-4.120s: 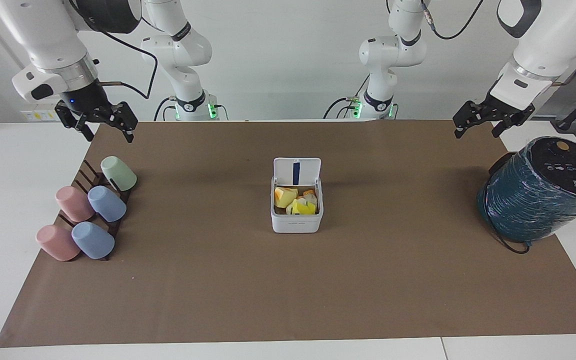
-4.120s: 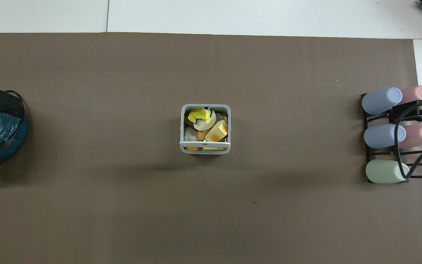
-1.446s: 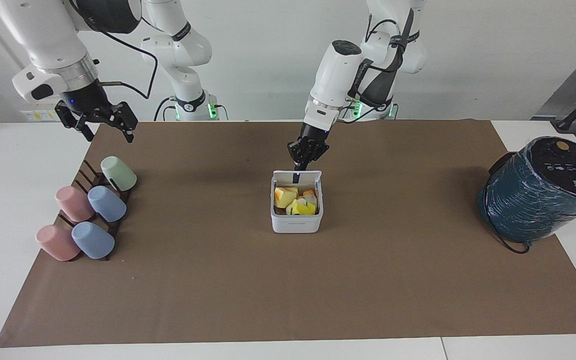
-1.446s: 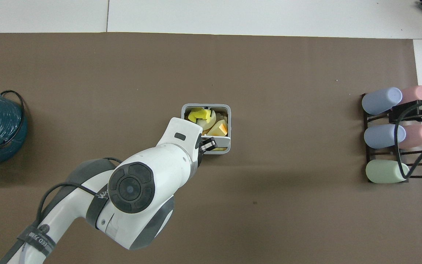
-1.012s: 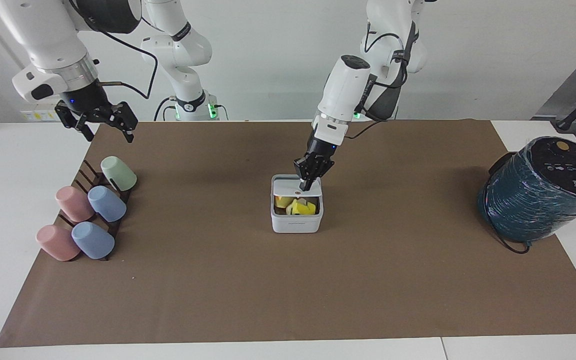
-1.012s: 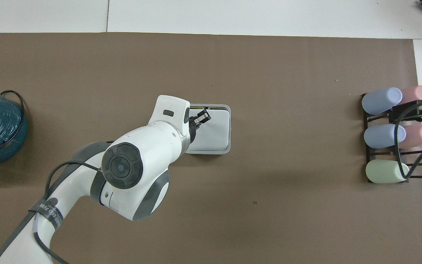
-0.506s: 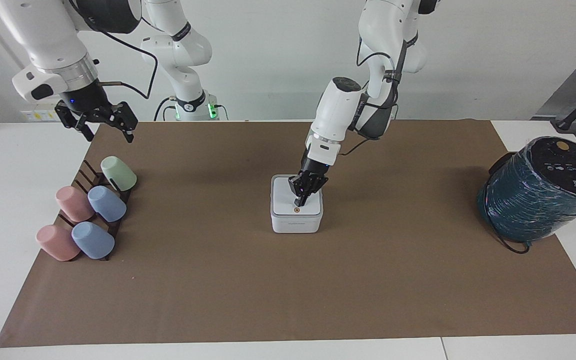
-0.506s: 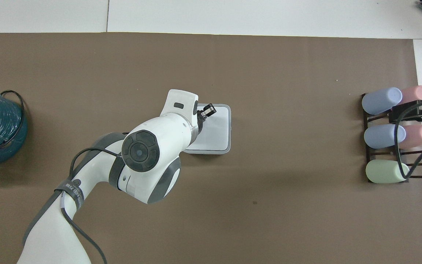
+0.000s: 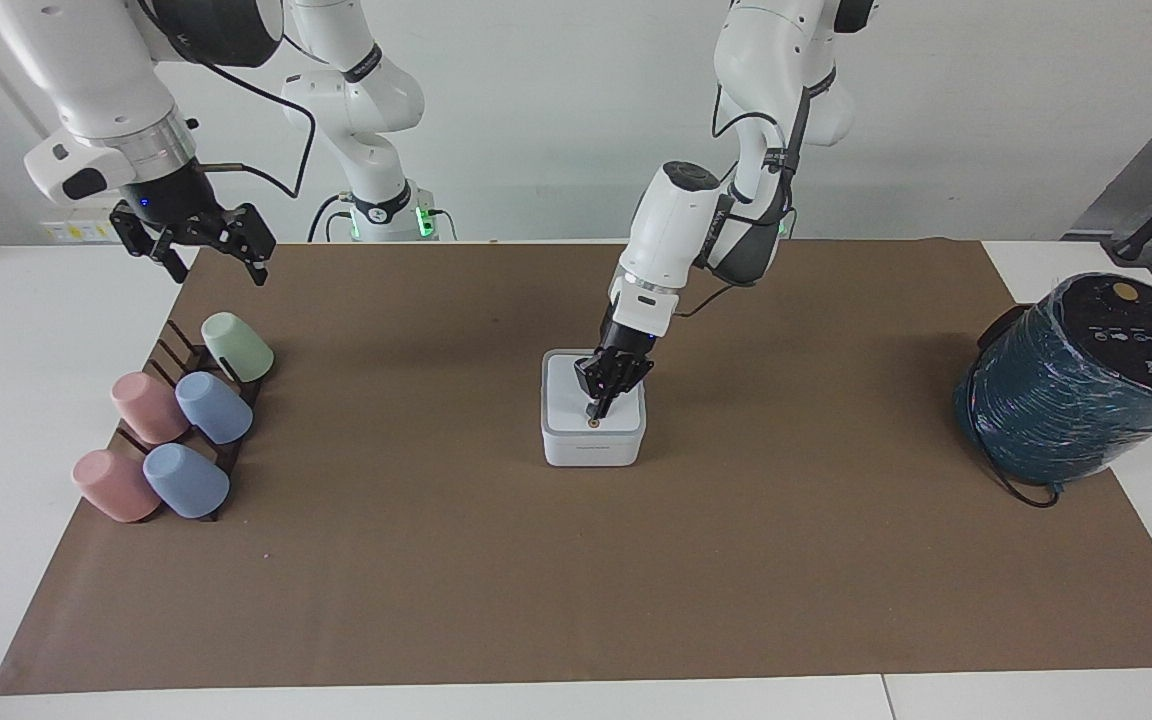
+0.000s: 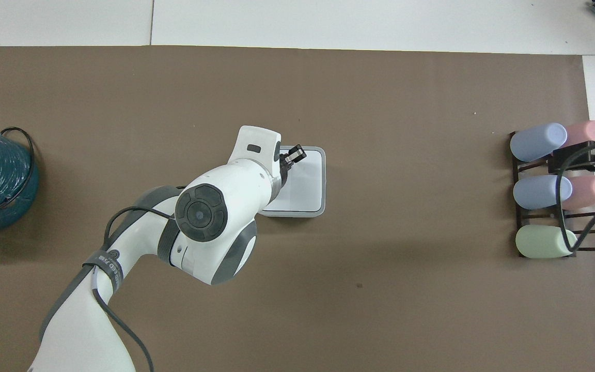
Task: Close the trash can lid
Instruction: 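Press the lid down flat onto the bin with the left gripper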
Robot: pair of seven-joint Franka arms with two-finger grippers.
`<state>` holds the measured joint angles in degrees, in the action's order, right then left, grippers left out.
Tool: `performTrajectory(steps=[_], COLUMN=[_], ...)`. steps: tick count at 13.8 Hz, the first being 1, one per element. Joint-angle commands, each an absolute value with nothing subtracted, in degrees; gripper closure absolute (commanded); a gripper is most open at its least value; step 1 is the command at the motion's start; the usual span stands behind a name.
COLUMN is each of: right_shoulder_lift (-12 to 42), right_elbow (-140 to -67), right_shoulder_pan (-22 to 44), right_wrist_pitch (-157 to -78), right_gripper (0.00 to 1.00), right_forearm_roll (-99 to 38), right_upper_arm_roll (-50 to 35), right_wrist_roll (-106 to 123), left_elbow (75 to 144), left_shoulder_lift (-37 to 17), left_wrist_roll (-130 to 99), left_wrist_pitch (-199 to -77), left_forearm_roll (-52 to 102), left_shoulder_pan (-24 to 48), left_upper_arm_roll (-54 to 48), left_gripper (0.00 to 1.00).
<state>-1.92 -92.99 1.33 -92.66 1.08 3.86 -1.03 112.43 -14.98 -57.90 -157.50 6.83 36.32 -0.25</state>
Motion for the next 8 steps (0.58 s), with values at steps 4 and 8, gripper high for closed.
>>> performTrajectory(steps=[4,8], right_shoulder_lift=[-3.5,-3.5], right_elbow=[-95.0,-95.0], right_shoulder_pan=[1.2,1.2], right_wrist_pitch=[-94.1,-94.1], right_gripper=[0.00,0.00], right_forearm_roll=[1.6,1.6], right_upper_arm_roll=[3.7,3.7], right_wrist_roll=[0.3,0.3], left_elbow=[97.4,95.2], left_shoulder_lift=[-17.0,-13.0], left_wrist_roll=[-55.8,-44.4], left_wrist_pitch=[-131.0,-117.5], left_forearm_roll=[7.1,7.7], left_shoulder_pan=[32.9,25.9], left_upper_arm_roll=[-0.1,-0.4], left_gripper=[0.85,0.84])
